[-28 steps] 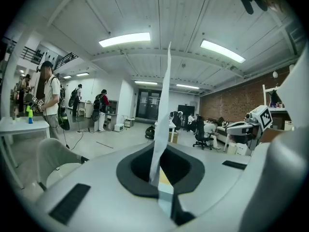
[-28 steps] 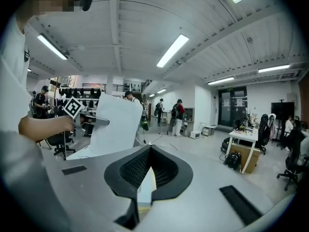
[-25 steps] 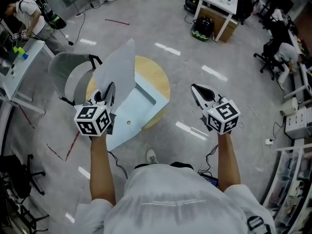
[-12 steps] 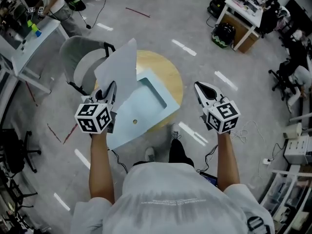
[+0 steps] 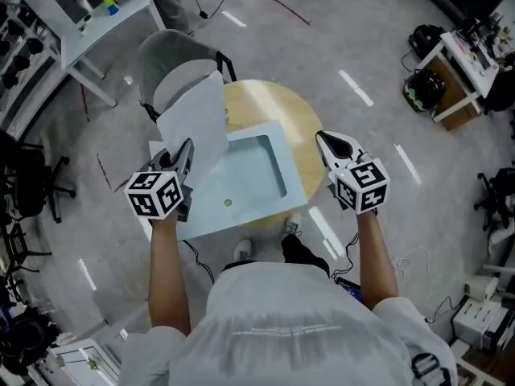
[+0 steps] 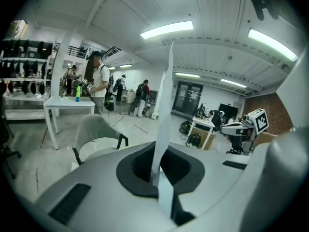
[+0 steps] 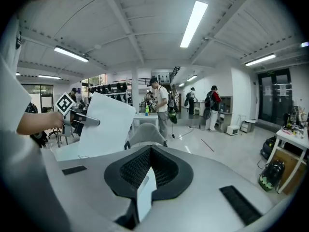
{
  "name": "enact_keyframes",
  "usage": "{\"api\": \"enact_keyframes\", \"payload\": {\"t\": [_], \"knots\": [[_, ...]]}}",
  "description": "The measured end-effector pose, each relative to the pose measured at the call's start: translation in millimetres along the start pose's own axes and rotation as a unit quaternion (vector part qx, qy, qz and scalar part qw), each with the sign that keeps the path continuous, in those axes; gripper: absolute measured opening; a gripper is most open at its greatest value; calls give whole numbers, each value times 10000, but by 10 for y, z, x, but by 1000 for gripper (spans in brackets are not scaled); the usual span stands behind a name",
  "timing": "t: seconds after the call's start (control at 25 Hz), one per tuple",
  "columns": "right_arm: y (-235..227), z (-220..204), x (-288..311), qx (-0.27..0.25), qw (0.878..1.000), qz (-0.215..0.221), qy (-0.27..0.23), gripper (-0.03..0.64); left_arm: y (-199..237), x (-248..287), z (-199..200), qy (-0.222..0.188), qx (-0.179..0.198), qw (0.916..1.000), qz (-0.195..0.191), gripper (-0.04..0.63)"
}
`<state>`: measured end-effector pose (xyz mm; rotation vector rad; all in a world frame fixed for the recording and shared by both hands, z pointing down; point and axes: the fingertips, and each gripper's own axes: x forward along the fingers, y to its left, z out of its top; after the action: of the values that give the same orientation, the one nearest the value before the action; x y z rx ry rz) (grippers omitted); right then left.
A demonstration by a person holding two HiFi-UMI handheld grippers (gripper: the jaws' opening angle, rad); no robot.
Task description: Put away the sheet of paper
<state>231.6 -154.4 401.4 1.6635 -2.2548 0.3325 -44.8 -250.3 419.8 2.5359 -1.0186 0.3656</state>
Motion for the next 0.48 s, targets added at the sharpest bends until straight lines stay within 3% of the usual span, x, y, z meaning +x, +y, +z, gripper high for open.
{"api": "enact_keyframes", "payload": {"t": [0.2,0.48], "knots": [[-53,-81,514,-31,9973,717,171,28,139,-54,-247,133,-523,9969,571,17],[144,-298,1020,-111,9871,1511,509,28,197,-180,-674,683,-910,9896,878,17]]}}
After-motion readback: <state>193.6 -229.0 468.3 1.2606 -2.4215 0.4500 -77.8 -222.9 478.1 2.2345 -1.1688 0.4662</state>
